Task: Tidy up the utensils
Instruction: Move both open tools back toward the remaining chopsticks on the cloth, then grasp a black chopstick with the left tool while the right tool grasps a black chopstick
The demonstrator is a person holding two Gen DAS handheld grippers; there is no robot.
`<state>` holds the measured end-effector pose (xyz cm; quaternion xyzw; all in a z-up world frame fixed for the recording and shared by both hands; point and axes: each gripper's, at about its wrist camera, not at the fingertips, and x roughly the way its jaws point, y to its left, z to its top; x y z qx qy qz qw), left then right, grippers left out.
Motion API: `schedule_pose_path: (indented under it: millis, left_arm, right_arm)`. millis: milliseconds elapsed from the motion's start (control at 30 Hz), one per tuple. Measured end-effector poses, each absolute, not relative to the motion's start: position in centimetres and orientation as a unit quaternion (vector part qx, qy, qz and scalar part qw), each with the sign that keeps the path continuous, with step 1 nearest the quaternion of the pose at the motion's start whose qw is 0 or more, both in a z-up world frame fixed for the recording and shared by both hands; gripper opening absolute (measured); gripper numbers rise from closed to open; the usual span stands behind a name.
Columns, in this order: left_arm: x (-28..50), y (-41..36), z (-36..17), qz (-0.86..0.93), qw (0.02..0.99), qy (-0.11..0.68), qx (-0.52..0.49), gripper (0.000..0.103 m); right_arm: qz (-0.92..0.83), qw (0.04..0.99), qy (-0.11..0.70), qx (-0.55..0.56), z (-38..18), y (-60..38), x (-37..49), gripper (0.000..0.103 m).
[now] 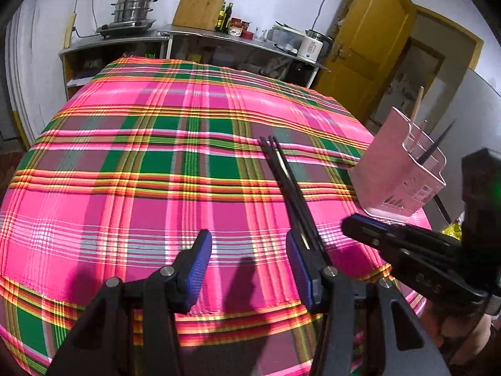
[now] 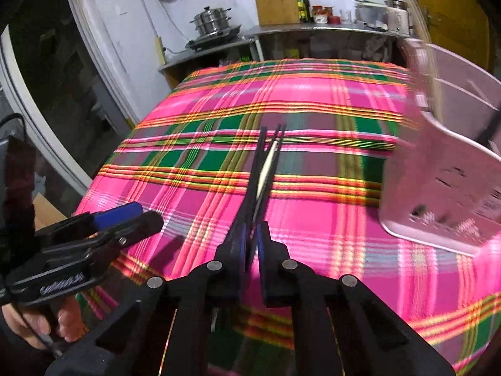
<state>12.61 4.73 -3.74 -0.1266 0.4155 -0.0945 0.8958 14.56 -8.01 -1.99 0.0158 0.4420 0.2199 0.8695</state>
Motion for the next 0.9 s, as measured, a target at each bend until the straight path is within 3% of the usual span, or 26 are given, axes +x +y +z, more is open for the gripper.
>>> schedule_pose_path:
  millis: [900]
  left_arm:
    - [15.9, 4.2, -4.4, -0.115, 0.885, 0.425, -0.15, 0.051]
  right_arm:
    - [0.201, 0.859, 0.47, 0.009, -4.2, -7.0, 17.8, 0.006]
